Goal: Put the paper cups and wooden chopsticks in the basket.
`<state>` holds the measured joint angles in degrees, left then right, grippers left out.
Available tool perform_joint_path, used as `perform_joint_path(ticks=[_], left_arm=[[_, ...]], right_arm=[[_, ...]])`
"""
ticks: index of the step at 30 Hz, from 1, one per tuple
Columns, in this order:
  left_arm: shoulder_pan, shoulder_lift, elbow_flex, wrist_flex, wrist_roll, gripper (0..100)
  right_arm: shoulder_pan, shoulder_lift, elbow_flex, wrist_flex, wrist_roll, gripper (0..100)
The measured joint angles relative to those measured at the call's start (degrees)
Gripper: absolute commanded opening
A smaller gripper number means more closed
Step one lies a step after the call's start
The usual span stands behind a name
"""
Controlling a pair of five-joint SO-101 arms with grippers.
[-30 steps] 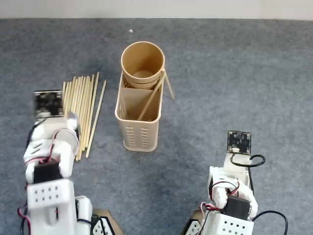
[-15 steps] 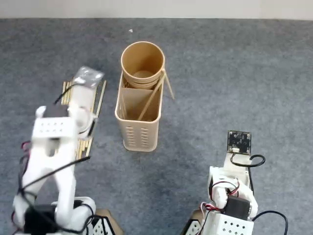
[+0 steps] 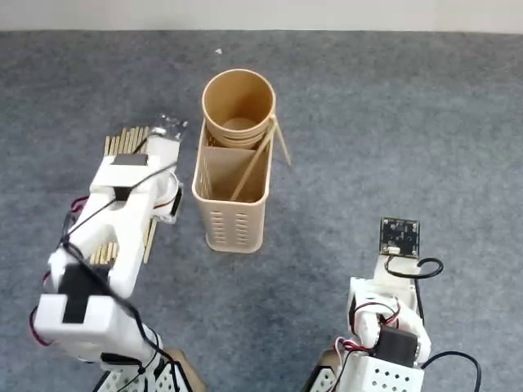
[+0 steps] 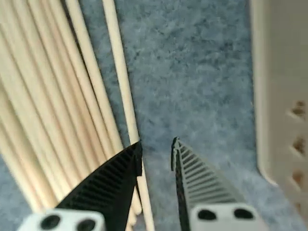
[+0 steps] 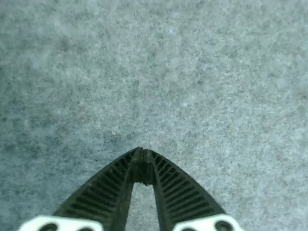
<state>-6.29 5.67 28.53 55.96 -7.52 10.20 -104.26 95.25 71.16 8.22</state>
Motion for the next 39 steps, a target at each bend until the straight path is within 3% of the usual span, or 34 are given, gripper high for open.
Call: perform_joint_path(ticks=[6, 18, 24, 30, 39], left_arm=[[-4.7, 0.4, -0.2, -2.2, 0.4, 24], [-5.9, -2.9, -0.3, -2.5, -2.4, 23], [-5.8, 2.0, -0.6, -6.3, -2.5, 23], [-5.7, 7.2, -4.2, -7.8, -2.5, 12], [-8.6, 11.3, -16.4, 0.5, -2.5, 0]], right_arm=[[0.0, 0.0, 0.0, 0.0, 0.0, 0.5], [0.0, 0.0, 0.0, 0.0, 0.0, 0.5], [0.0, 0.0, 0.0, 0.0, 0.0, 0.5], [0.0, 0.0, 0.0, 0.0, 0.0, 0.5], [0.0, 0.0, 0.0, 0.0, 0.0, 0.5]])
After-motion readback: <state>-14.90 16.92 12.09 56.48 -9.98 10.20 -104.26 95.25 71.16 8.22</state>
